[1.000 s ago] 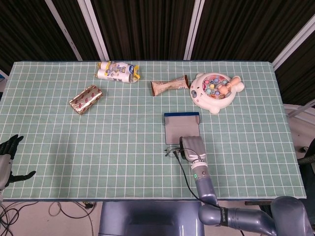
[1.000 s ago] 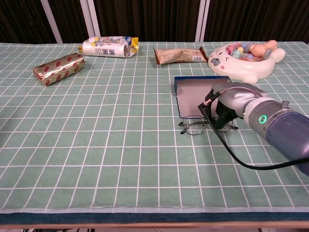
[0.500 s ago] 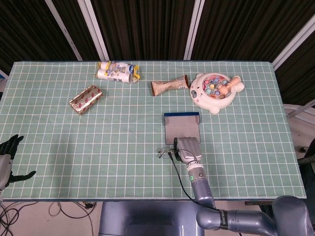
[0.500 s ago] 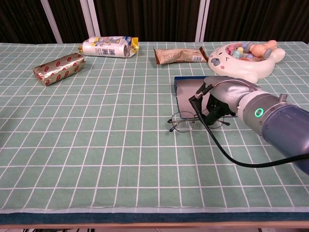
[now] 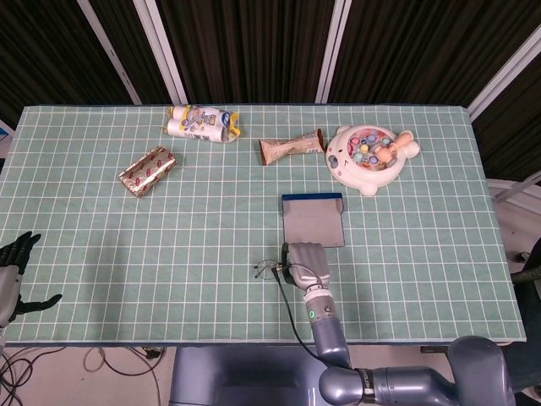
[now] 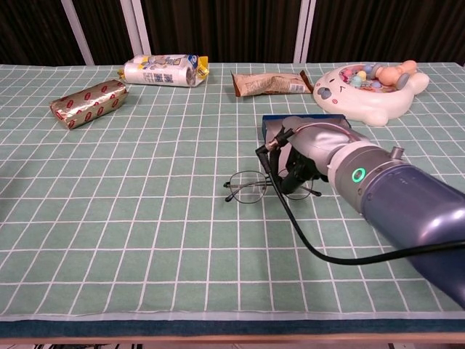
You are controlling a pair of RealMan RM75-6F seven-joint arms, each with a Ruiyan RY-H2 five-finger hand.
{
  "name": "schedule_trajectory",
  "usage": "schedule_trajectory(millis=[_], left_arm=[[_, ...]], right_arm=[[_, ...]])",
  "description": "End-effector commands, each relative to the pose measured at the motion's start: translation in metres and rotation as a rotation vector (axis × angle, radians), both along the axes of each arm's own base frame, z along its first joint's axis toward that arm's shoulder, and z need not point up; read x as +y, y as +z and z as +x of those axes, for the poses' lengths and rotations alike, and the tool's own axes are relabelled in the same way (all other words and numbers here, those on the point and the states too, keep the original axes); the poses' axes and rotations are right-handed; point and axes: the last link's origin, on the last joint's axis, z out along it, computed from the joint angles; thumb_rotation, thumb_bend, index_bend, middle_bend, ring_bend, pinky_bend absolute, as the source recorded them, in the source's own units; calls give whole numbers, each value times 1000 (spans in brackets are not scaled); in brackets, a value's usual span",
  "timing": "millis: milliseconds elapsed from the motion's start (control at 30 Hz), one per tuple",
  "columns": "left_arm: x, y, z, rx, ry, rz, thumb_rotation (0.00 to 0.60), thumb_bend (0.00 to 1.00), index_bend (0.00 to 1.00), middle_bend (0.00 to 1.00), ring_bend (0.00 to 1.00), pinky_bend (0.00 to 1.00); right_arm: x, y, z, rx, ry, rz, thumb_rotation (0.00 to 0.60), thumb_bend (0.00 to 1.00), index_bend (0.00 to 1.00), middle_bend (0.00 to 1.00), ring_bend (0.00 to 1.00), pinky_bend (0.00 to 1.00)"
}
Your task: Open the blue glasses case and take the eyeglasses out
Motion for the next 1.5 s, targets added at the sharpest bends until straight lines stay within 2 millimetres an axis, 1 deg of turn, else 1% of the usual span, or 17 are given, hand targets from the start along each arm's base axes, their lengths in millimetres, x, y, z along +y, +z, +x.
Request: schedule_trajectory(millis=[33, 433, 667, 733, 833, 1033, 1100, 1267, 1333, 1500], left_arm=[[0, 0, 0, -1, 0, 0, 600, 74, 0, 0, 0, 0], [0, 0, 0, -4, 0, -2, 600, 74, 0, 0, 0, 0], [0, 0, 0, -3, -1, -3, 600, 74, 0, 0, 0, 0], [0, 0, 0, -2, -1, -3, 600, 74, 0, 0, 0, 0], [0, 0, 0, -3, -1, -3, 600, 74, 0, 0, 0, 0], [0, 0, 0, -2, -3, -3, 600, 74, 0, 0, 0, 0], [0, 0, 0, -1, -3, -3, 600, 74, 0, 0, 0, 0], [-1, 0, 0, 1, -4, -3, 600, 74, 0, 0, 0, 0], [-1, 0, 0, 3, -4, -2, 600, 74, 0, 0, 0, 0], [-1, 0, 0, 8, -8, 1, 600, 74, 0, 0, 0, 0]], right_arm=[[2, -3, 4, 0, -1, 3, 600, 639, 661, 882, 828, 769], [13, -19, 12, 18, -13, 21, 600, 635, 661, 882, 828, 769], [20, -27, 13, 37, -11, 40, 600, 564, 654, 879, 827, 769], [22, -28, 12, 43, -11, 42, 600, 527, 620, 878, 827, 769], [22, -28, 12, 54, -5, 41, 600, 437, 512, 876, 826, 769], [23, -27, 9, 81, 2, 36, 600, 329, 418, 875, 826, 769], [23, -25, 7, 93, 8, 32, 600, 307, 396, 875, 825, 769], [22, -18, 7, 87, 27, 12, 600, 304, 370, 874, 824, 769], [20, -10, 7, 83, 49, -14, 600, 304, 359, 874, 822, 769], [12, 20, 0, 78, 98, -102, 600, 304, 351, 868, 816, 769]])
